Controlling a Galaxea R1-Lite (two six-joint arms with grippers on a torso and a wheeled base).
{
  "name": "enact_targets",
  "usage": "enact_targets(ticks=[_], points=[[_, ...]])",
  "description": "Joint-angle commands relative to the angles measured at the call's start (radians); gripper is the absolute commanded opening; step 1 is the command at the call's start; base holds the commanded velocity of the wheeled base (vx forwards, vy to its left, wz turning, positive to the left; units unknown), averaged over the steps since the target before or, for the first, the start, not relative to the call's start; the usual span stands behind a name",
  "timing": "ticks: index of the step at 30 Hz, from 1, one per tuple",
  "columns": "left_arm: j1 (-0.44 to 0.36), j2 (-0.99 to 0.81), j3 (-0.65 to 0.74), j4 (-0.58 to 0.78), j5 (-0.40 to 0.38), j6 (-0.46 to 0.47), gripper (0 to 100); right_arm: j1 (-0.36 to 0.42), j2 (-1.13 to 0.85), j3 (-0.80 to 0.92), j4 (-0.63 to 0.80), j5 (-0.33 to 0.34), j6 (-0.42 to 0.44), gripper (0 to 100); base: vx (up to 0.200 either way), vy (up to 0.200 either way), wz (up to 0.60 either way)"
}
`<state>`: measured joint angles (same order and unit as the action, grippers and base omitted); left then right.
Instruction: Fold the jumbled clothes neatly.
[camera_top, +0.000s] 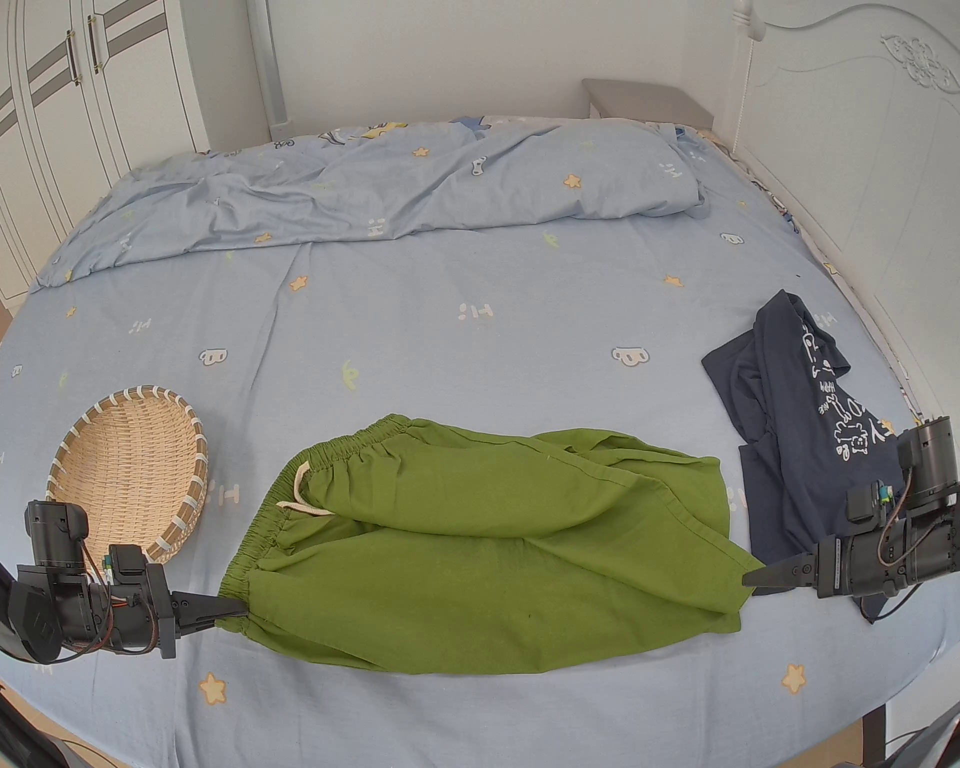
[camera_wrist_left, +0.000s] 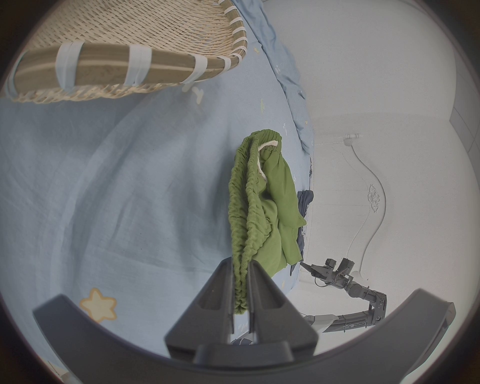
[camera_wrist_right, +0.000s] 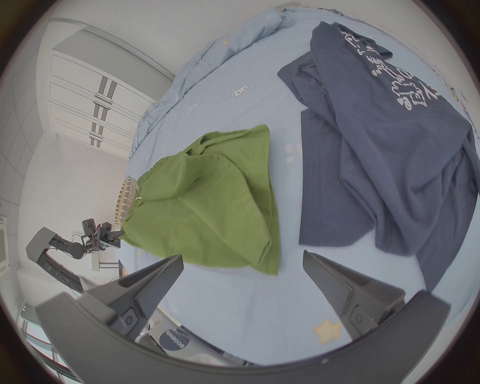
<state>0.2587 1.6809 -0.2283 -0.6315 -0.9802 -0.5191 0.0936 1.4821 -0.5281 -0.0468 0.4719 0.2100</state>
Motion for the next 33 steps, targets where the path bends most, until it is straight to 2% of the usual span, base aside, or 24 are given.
enact_targets(ticks=[1, 11, 12, 24, 29, 30, 31, 33], points=[[0.001, 0.000, -0.003, -0.001, 0.000, 0.001, 0, 0.008, 0.121, 0.013, -0.084, -0.004, -0.011, 100, 0.000, 0.000, 0.00], [0.002, 0.007, -0.016, -0.002, 0.000, 0.002, 0, 0.043, 0.250, 0.010, -0.237, -0.006, -0.003, 100, 0.000, 0.000, 0.00], [0.002, 0.007, -0.016, -0.002, 0.000, 0.002, 0, 0.043, 0.250, 0.010, -0.237, -0.006, -0.003, 0, 0.000, 0.000, 0.00], [0.002, 0.002, -0.014, -0.002, 0.000, 0.002, 0, 0.038, 0.247, -0.073, -0.246, -0.026, 0.000, 0, 0.000, 0.000, 0.00], [-0.001, 0.000, -0.009, -0.002, 0.000, 0.004, 0, 0.040, 0.245, -0.283, -0.180, -0.091, 0.002, 0, 0.000, 0.000, 0.00], [-0.001, 0.000, -0.009, -0.002, 0.000, 0.004, 0, 0.040, 0.245, -0.283, -0.180, -0.091, 0.002, 0, 0.000, 0.000, 0.00], [0.001, 0.000, -0.008, -0.002, 0.000, 0.004, 0, 0.043, 0.253, -0.400, -0.119, -0.098, 0.002, 0, 0.000, 0.000, 0.00], [0.002, 0.000, -0.006, -0.002, 0.000, 0.005, 0, 0.040, 0.262, -0.520, -0.062, -0.098, 0.000, 0, 0.000, 0.000, 0.00]])
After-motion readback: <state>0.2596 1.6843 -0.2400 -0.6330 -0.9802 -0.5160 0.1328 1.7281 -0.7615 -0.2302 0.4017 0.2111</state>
